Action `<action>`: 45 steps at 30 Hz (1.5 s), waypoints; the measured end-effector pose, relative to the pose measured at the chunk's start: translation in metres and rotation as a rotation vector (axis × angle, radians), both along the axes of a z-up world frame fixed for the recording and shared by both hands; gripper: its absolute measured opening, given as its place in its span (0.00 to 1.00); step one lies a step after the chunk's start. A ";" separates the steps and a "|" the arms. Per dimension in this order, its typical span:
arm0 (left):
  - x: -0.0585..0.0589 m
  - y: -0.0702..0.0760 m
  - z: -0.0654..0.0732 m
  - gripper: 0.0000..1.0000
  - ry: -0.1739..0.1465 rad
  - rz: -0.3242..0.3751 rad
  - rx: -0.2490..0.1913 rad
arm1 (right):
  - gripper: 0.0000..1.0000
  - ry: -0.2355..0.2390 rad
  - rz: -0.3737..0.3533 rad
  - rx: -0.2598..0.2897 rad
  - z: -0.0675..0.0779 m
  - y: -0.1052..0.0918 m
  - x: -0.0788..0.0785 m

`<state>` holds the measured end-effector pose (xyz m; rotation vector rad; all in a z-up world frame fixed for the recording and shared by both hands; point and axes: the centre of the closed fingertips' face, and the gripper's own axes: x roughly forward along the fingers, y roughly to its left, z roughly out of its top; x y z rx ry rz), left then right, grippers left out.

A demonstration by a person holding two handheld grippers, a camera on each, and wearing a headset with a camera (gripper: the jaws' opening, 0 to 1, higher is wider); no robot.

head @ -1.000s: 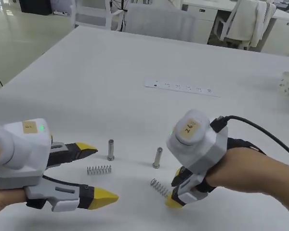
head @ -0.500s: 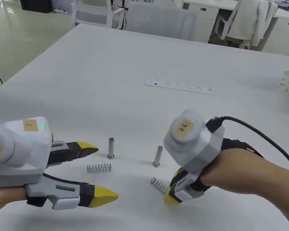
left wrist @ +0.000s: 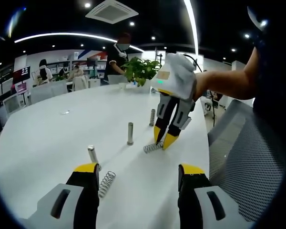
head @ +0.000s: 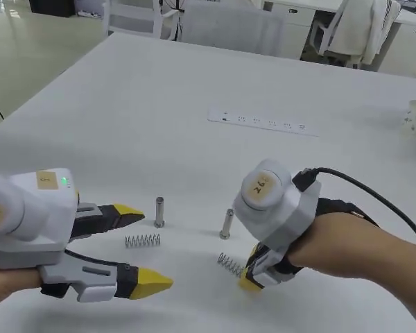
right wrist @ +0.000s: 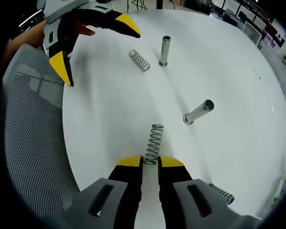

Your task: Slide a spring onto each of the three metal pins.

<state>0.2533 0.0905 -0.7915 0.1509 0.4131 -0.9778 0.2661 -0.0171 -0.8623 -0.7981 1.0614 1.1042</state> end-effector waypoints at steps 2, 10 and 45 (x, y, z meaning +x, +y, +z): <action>0.000 0.000 0.000 0.63 0.000 -0.001 0.001 | 0.10 0.000 0.000 0.000 0.000 0.000 0.000; -0.003 -0.002 -0.002 0.61 0.003 -0.010 0.004 | 0.09 -0.027 0.064 -0.023 0.000 -0.001 0.002; -0.007 -0.014 0.005 0.53 -0.007 -0.070 -0.004 | 0.08 -0.023 0.123 0.091 0.043 0.003 -0.007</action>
